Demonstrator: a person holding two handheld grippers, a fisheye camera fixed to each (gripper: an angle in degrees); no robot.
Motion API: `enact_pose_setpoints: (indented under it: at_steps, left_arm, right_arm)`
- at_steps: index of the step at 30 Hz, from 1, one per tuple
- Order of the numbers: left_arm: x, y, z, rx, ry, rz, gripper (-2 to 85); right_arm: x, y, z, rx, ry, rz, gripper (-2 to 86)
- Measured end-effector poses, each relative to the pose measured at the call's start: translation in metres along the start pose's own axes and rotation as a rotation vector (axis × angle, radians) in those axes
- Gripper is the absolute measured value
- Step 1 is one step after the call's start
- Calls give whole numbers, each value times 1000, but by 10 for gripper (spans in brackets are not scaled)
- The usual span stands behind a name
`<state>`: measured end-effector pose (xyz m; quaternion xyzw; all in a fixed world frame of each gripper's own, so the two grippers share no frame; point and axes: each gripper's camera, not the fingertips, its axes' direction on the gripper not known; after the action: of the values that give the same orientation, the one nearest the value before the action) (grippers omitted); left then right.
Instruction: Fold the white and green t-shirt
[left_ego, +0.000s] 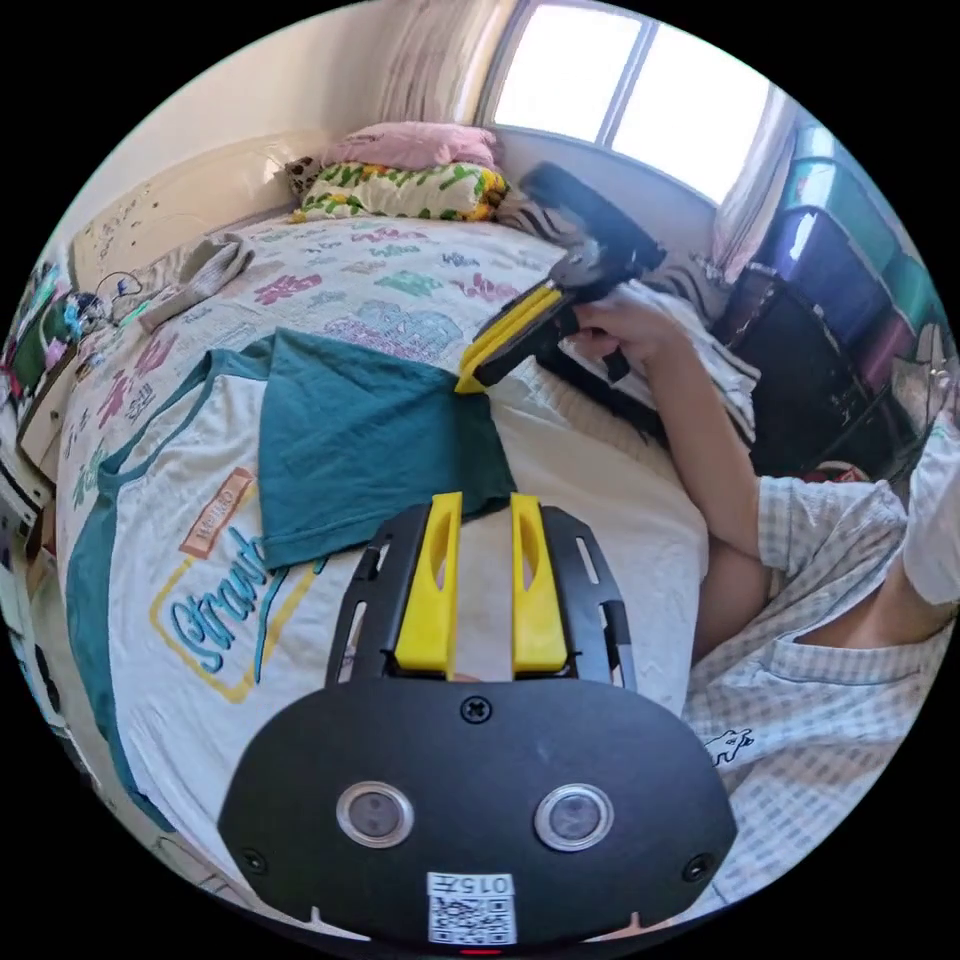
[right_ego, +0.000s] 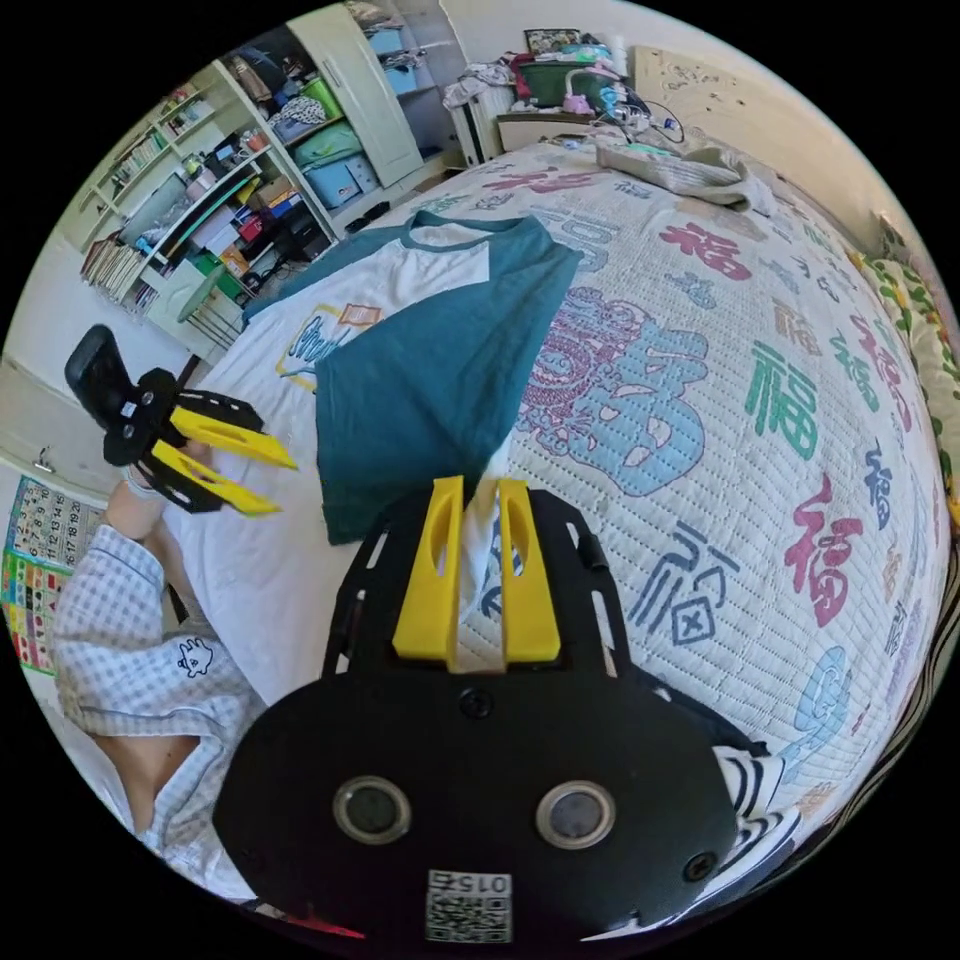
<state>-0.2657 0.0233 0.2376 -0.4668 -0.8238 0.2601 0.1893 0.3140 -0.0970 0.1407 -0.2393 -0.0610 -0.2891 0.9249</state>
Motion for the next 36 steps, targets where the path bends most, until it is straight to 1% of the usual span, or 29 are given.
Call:
enact_pose_setpoints:
  at_steps: [1,3,4,6,7,8,9,12,16,18,19,21,24,25,27,28,30,31,33,34,36]
  left_arm:
    - [-6,10,-18,51,9,-33,80]
    - [-35,68,-94,265,-14,-194,86]
    - [-44,86,-112,311,-39,-243,87]
    - [-85,164,-177,451,-210,-494,90]
    - [-96,184,-190,480,-253,-565,91]
    - [-119,223,-211,538,-299,-705,94]
    - [-140,256,-225,595,-275,-815,97]
    - [-180,308,-232,617,-165,-950,104]
    - [-201,338,-235,586,-136,-1003,109]
    - [-213,362,-239,612,-91,-1046,110]
    - [-216,368,-239,625,-77,-1060,110]
    - [-227,390,-240,665,-30,-1107,111]
    - [-242,396,-237,688,-11,-1112,112]
    - [-245,395,-235,685,-7,-1105,113]
    - [-254,382,-223,638,37,-1055,115]
    - [-255,378,-220,614,42,-1040,115]
    - [-261,369,-211,530,51,-1027,104]
    - [-262,368,-210,521,60,-1018,88]
    - [-261,364,-210,538,78,-954,29]
    - [-258,363,-212,546,62,-940,15]
    - [-242,347,-221,545,-31,-830,2]
  right_arm:
    - [-3,0,-1,14,10,0,56]
    - [-18,0,-3,66,18,-19,45]
    - [-25,0,-3,81,14,-30,44]
    - [-59,-4,-3,156,-24,-106,41]
    - [-70,-6,-2,177,-41,-129,41]
    - [-94,-12,3,210,-76,-181,43]
    - [-120,-22,12,229,-107,-245,47]
    - [-186,-72,45,201,-127,-338,64]
    - [-271,-141,103,132,-15,-405,72]
    - [-331,-174,149,72,52,-488,85]
    - [-345,-181,161,52,72,-505,88]
    - [-386,-205,200,4,181,-524,91]
    - [-407,-232,234,-7,287,-472,69]
    - [-409,-237,242,-31,293,-465,63]
    - [-412,-251,286,-273,283,-469,15]
    - [-411,-252,295,-312,289,-466,9]
    - [-410,-250,295,-261,262,-448,-5]
    - [-408,-250,294,-253,248,-439,-6]
    - [-398,-241,281,-183,200,-409,-9]
    - [-395,-238,276,-159,180,-400,-10]
    - [-376,-221,252,-57,86,-351,-10]
